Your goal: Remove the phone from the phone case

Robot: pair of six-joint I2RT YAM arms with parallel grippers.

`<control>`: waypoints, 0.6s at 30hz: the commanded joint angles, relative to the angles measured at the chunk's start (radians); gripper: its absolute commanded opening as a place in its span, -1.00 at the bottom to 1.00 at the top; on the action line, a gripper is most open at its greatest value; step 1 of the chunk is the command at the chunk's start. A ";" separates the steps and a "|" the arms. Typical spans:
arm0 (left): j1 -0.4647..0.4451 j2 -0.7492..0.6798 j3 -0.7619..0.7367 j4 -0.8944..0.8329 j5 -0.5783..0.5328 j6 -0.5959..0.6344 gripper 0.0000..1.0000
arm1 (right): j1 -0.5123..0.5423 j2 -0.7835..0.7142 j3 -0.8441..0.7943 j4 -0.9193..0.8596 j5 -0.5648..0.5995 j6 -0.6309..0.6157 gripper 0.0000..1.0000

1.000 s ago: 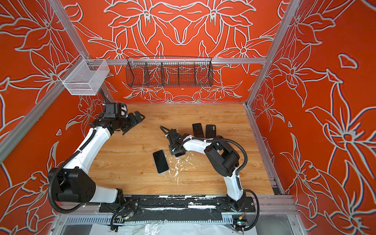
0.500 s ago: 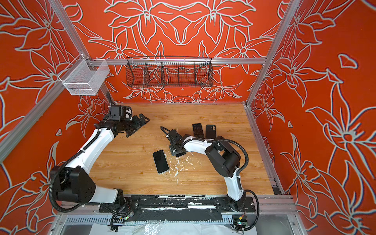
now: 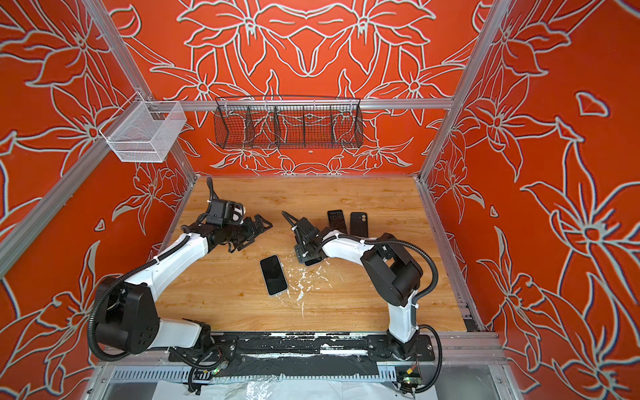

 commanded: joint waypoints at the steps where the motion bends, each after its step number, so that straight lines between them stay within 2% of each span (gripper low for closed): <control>1: -0.061 0.027 -0.030 0.119 0.040 -0.034 0.92 | -0.007 -0.050 -0.011 0.039 -0.040 0.003 0.40; 9: -0.123 0.117 -0.050 0.261 0.101 -0.090 0.87 | -0.012 -0.126 -0.017 0.040 -0.107 0.022 0.39; 18: -0.155 0.183 -0.076 0.422 0.141 -0.176 0.92 | -0.013 -0.206 -0.019 0.043 -0.194 0.049 0.39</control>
